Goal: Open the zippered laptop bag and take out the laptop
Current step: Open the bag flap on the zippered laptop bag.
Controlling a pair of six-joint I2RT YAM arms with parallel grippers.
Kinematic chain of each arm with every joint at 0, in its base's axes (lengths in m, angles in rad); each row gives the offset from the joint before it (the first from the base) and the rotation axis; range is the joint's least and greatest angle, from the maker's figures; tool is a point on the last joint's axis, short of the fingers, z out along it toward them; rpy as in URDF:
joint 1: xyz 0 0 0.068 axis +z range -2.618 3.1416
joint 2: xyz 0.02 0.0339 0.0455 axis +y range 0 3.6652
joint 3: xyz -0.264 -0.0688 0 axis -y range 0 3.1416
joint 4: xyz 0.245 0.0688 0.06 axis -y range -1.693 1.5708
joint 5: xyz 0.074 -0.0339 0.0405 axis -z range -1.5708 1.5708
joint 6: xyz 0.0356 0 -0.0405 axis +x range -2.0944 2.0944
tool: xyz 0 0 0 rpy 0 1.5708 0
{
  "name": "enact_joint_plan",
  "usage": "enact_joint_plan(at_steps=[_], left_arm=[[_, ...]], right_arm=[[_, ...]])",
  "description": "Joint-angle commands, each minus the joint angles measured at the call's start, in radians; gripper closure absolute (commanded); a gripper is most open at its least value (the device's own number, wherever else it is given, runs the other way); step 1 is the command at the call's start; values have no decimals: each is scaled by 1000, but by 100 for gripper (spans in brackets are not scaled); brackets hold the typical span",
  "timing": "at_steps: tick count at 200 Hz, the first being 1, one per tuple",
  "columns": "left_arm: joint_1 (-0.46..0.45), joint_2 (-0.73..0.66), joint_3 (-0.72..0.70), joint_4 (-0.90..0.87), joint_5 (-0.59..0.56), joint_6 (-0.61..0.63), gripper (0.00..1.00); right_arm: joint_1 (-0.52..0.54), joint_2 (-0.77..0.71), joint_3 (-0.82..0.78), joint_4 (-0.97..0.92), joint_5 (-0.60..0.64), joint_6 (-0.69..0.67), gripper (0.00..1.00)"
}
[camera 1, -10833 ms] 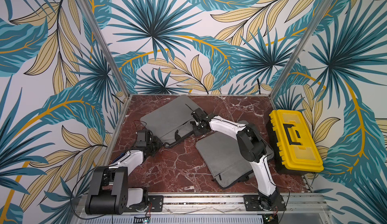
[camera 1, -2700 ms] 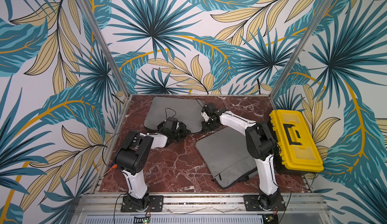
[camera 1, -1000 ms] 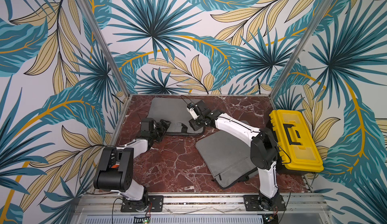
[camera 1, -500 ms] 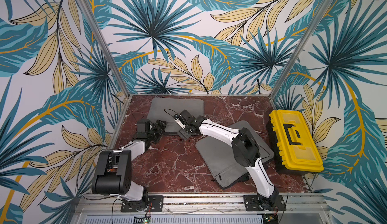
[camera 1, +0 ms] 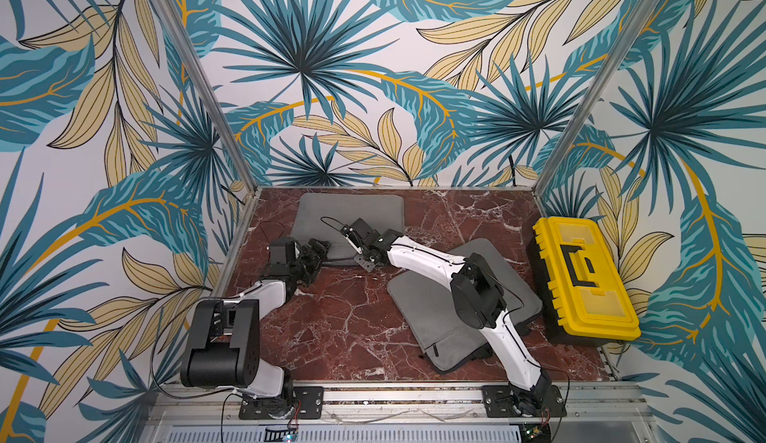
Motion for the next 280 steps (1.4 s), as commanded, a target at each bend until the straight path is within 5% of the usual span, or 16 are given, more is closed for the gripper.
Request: enact_joint_plan(at_steps=[1, 28, 132, 249, 280], left_arm=[[10, -28, -36, 0, 18, 19, 10], [8, -29, -38, 0, 31, 23, 9], [-74, 110, 51, 164, 39, -60, 10], [-74, 258, 126, 331, 7, -125, 38], [-71, 309, 160, 373, 3, -134, 56]], right_arm=[[-4, 13, 38, 8, 39, 15, 81], [-5, -15, 54, 33, 27, 22, 100], [-7, -57, 51, 66, -75, 46, 100], [-5, -111, -24, 99, -158, 71, 100], [-5, -132, -56, 118, -190, 78, 100]])
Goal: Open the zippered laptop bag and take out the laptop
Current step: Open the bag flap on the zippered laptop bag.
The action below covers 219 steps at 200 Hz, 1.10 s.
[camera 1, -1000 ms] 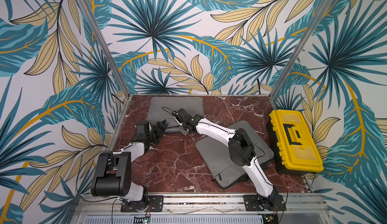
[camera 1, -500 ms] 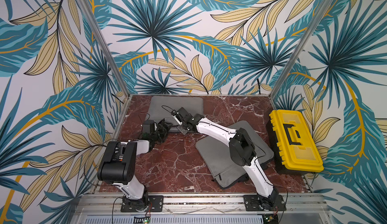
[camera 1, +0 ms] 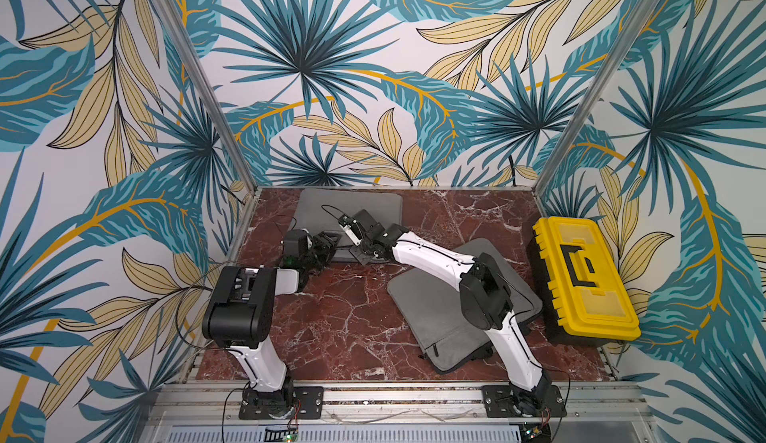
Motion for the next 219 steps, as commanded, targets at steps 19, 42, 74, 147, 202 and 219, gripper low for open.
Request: enact_joint_plan(at_steps=[19, 42, 74, 147, 202, 219], left_arm=[[3, 53, 72, 110, 11, -16, 79], [14, 53, 104, 119, 46, -21, 93], [45, 45, 129, 120, 95, -46, 99], [76, -12, 135, 118, 140, -68, 100], [82, -52, 145, 119, 196, -93, 100], [83, -67, 136, 118, 208, -98, 100]], right_arm=[[2, -81, -53, 48, -39, 31, 100], [3, -104, -93, 73, 4, 49, 69], [2, -127, -117, 78, 72, 64, 15], [1, -106, -172, 153, 185, 41, 0], [-1, -56, -155, 229, 283, -27, 0], [-1, -32, -135, 249, 309, -42, 2]])
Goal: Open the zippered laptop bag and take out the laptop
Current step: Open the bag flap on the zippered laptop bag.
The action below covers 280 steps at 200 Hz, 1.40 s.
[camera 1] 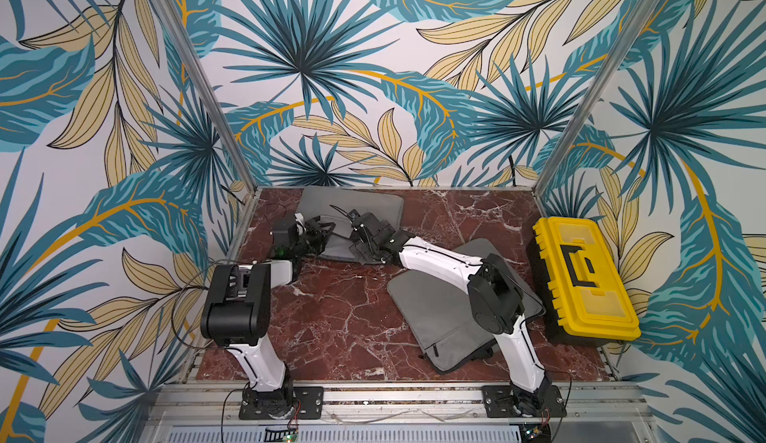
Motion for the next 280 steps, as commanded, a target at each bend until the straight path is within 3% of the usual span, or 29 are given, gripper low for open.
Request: enact_joint_plan(at_steps=[1, 70, 93, 111, 127, 134, 154, 170, 191, 242, 280], left_arm=[[11, -59, 37, 53, 52, -6, 100], [39, -113, -2, 53, 72, -7, 100], [40, -115, -13, 53, 76, -11, 99], [45, -114, -26, 53, 76, -11, 90], [50, -120, -42, 53, 74, -8, 78], [53, -129, -54, 53, 72, -2, 65], [65, -172, -109, 53, 51, 19, 40], [78, -219, -168, 53, 27, 38, 19], [84, -288, -248, 46, -6, 71, 0], [68, -377, -425, 35, -45, 114, 0], [-32, -366, -460, 36, -120, 130, 3]], right_arm=[[-1, 57, 28, 59, 73, -41, 2], [-19, 155, 143, 77, 62, -80, 11], [-21, 171, 169, 83, 83, -77, 39], [-21, 171, 179, 91, 85, -82, 67], [-19, 169, 193, 90, 89, -83, 74], [-20, 167, 201, 87, 86, -83, 76], [-20, 165, 230, 72, 81, -72, 83], [-20, 166, 259, 52, 74, -58, 86], [-21, 174, 300, 20, 57, -42, 87], [-21, 187, 403, -67, -2, 14, 86], [-20, 178, 433, -103, -45, 44, 86]])
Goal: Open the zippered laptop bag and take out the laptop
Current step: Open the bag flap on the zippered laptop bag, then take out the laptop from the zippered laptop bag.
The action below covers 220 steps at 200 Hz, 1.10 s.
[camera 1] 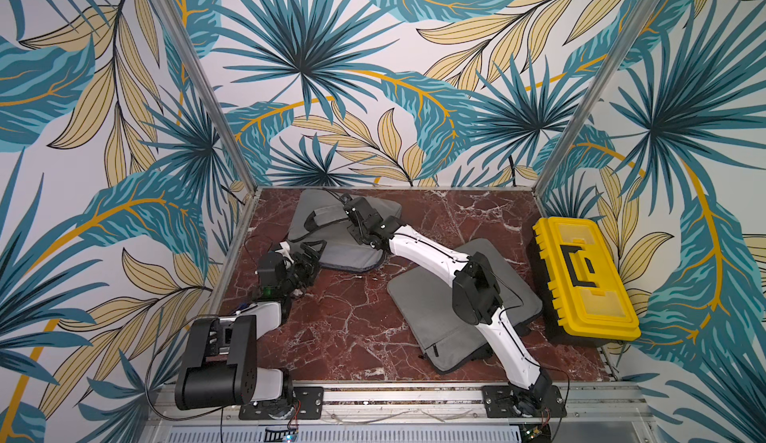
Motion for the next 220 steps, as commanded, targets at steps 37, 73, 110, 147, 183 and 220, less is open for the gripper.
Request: enact_joint_plan(at_steps=[37, 73, 110, 147, 183, 220], left_arm=[[-102, 50, 36, 11, -127, 68, 18], [-125, 92, 78, 53, -200, 98, 36], [-129, 193, 95, 148, -211, 56, 42], [-134, 337, 95, 342, -227, -33, 47], [-134, 451, 145, 432, -219, -75, 49], [-132, 493, 178, 433, -239, -66, 49]], right_arm=[[6, -34, 39, -3, -66, 77, 87], [6, -43, 37, -4, -74, 93, 86], [5, -47, 39, 2, -98, 105, 86], [4, -46, 41, 2, -108, 112, 86], [6, -50, 38, -4, -121, 119, 86], [6, -49, 38, -7, -127, 128, 86]])
